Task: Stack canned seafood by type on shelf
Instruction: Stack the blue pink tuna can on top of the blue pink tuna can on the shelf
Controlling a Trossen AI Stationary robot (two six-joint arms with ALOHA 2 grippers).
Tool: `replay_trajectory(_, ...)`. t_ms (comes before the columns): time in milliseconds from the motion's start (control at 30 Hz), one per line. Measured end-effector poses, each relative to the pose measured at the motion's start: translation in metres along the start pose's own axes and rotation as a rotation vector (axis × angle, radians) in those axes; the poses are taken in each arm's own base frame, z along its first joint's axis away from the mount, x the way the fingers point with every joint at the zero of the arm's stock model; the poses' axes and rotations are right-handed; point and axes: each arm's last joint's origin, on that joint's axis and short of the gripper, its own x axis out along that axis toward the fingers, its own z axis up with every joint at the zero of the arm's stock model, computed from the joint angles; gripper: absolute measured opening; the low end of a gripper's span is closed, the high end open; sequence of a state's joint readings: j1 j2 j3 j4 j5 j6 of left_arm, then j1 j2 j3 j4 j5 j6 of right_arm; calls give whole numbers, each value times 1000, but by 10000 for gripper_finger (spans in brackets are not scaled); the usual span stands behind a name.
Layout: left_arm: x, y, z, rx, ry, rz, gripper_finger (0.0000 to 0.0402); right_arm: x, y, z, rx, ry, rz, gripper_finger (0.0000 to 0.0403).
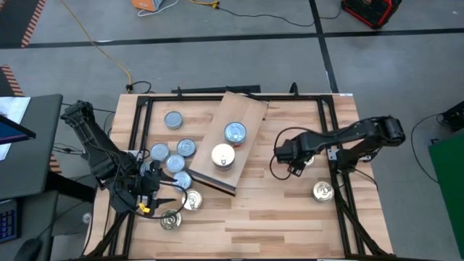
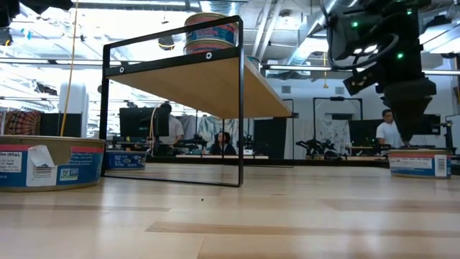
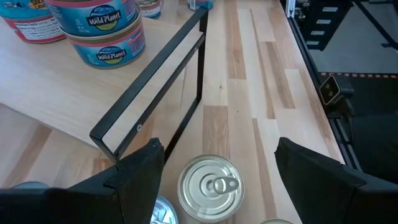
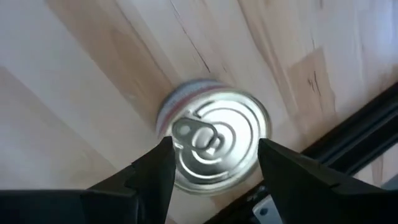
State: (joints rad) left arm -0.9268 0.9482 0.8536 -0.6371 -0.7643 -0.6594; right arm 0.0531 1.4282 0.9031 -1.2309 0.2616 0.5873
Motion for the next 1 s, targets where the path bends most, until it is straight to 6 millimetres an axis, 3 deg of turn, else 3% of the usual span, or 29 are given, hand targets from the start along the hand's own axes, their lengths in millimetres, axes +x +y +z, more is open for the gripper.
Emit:
replay_trajectory(533,0,0,0,0,0,1,297,21,21,7,-72,40,-144,264)
replay_trajectory(1000,0,0,0,1,0,1,297,7,8,-3,2,21,-157,264)
